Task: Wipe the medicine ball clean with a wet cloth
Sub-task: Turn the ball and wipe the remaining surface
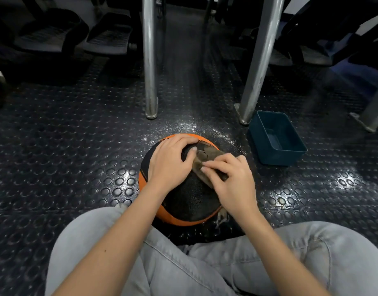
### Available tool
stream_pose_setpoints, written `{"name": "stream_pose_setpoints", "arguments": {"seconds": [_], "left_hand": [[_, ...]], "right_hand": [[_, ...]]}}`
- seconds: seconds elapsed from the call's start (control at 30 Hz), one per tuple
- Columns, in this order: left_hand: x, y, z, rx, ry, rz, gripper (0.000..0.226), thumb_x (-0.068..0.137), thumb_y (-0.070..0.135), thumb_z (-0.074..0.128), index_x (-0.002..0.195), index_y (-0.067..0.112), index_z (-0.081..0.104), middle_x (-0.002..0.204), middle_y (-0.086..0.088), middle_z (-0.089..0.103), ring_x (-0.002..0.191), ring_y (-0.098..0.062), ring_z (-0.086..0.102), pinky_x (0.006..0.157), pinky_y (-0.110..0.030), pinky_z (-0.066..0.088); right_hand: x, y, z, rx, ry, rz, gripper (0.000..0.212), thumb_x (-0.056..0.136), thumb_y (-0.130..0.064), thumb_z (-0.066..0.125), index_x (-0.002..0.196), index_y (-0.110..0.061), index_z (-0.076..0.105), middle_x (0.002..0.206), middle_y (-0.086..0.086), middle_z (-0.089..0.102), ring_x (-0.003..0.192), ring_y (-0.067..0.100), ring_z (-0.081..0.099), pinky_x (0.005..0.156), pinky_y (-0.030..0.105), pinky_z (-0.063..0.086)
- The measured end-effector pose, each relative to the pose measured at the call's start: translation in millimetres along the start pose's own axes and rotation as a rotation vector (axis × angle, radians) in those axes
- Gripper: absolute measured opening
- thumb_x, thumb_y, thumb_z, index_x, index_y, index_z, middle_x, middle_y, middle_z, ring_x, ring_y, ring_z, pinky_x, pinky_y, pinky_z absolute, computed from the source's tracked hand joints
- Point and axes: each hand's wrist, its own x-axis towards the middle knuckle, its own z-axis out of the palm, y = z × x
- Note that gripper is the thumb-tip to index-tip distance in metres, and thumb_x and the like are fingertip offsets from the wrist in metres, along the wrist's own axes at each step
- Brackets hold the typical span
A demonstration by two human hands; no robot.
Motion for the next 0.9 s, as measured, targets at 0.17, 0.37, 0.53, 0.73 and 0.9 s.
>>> {"name": "stream_pose_setpoints", "arguments": {"seconds": [0.17,0.37,0.53,0.73,0.9], "left_hand": [[-2.4,0.2,2.6,0.005,-0.008,0.054,0.046,0.086,0.044,0.034,0.114,0.025,0.065,0.116,0.013,0.062,0.110,-0.011,0.054,0.101,-0.031,0.037],[-2.1,1.1,-1.3,0.008,0.026,0.016,0.034,0.087,0.035,0.045,0.112,0.023,0.066,0.115,0.012,0.062,0.109,-0.011,0.054,0.099,-0.028,0.036],[-0.7,1.2,1.4,0.003,0.001,0.032,0.044,0.086,0.043,0.036,0.110,0.023,0.067,0.114,0.010,0.063,0.108,-0.014,0.056,0.099,-0.033,0.039],[-1.2,6.2,1.7,0.024,-0.003,0.023,0.039,0.088,0.038,0.042,0.114,0.022,0.066,0.118,0.010,0.062,0.112,-0.011,0.052,0.100,-0.025,0.031],[-4.1,7.7,2.3,0.041,0.031,0.005,0.037,0.088,0.038,0.042,0.112,0.023,0.066,0.116,0.011,0.062,0.108,-0.011,0.054,0.097,-0.026,0.034]], "right_hand": [[46.0,26.9,6.6,0.003,-0.078,0.160,0.011,0.083,-0.027,0.070,0.089,-0.019,0.076,0.085,-0.005,0.066,0.085,0.023,0.053,0.078,0.019,0.039],[42.1,15.4,11.5,0.042,-0.037,0.206,0.009,0.083,-0.025,0.070,0.090,-0.022,0.075,0.088,-0.007,0.066,0.088,0.021,0.054,0.079,0.021,0.037],[0.1,0.7,0.3,0.047,0.028,0.006,0.010,0.077,-0.027,0.070,0.083,-0.021,0.076,0.079,-0.008,0.065,0.074,0.015,0.046,0.073,0.008,0.032],[62.0,45.6,15.1,0.110,-0.081,0.412,0.013,0.085,-0.024,0.069,0.093,-0.016,0.076,0.092,-0.002,0.070,0.092,0.018,0.063,0.081,0.027,0.047],[39.2,25.7,5.7,0.138,-0.018,0.305,0.008,0.082,-0.022,0.071,0.089,-0.021,0.076,0.086,-0.007,0.067,0.087,0.017,0.060,0.086,0.024,0.042]]}}
